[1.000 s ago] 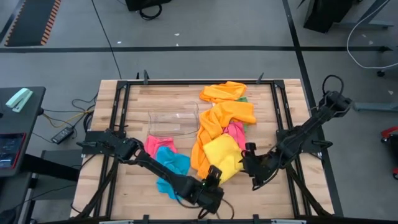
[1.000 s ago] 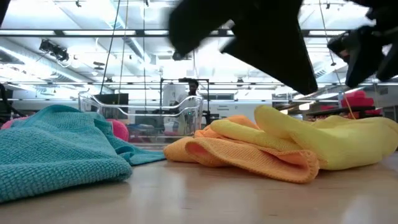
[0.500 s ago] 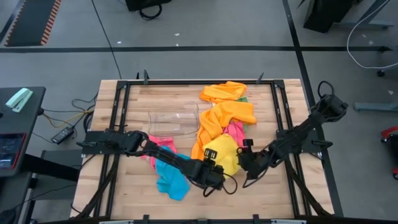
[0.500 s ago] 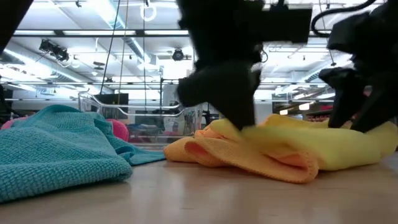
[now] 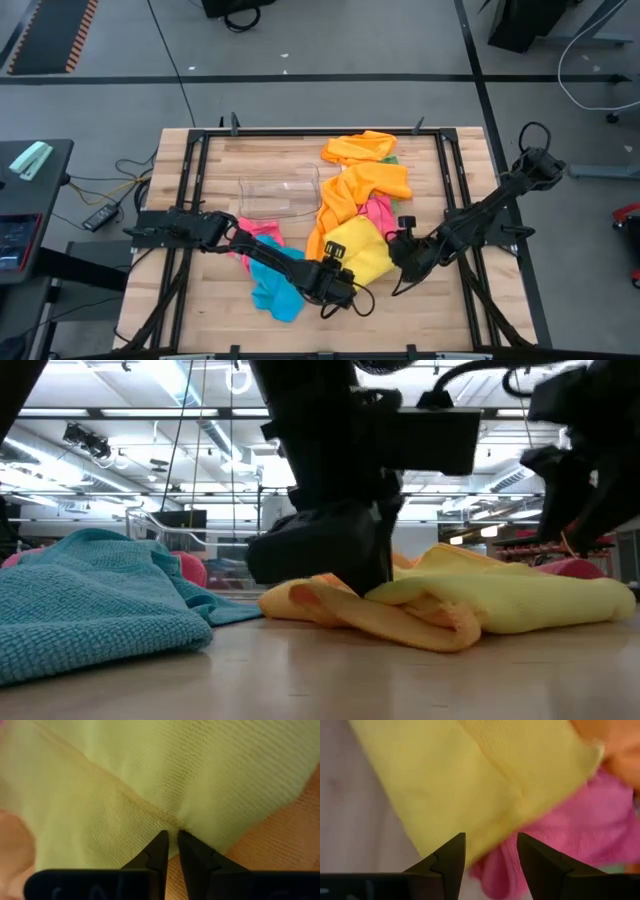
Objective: Fold microfiber towels
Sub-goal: Fold the yellow microfiber cloth
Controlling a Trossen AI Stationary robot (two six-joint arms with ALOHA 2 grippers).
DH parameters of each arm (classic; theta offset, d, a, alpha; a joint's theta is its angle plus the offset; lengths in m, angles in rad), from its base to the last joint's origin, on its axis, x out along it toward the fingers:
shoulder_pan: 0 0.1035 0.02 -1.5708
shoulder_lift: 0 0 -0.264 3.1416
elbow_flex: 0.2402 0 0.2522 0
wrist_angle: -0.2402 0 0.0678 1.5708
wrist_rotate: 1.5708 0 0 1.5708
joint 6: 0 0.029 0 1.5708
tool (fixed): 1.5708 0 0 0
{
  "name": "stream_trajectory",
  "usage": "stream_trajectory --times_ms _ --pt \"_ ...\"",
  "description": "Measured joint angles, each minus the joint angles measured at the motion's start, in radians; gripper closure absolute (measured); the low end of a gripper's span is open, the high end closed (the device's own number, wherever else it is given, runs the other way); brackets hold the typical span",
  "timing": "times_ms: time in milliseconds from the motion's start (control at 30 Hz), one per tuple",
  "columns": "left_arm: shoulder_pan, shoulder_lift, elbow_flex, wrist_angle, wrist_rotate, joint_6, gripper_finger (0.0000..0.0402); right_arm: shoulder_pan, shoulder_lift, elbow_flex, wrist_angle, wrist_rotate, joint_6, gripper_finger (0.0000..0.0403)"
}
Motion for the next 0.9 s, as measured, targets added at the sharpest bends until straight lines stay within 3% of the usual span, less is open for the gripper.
stream_trajectory --times_ms 300,533,700,900 --pt "-0.018 -0.038 0.0 -0.011 -0.022 0.029 0.0353 0.008 0.042 -0.043 0.234 -0.035 -0.142 0.0218" --pt "-0.029 -0.054 0.001 -0.021 -0.024 0.047 0.0354 0.097 0.183 -0.045 0.425 -0.03 -0.261 0.0231" --pt "-0.028 -0.055 0.002 -0.031 -0.025 0.046 0.0357 0.114 0.283 -0.022 0.542 -0.035 -0.365 0.0196" --pt "-0.028 -0.055 0.002 -0.034 -0.026 0.046 0.0362 0.112 0.357 0.016 0.554 0.025 -0.475 0.0138"
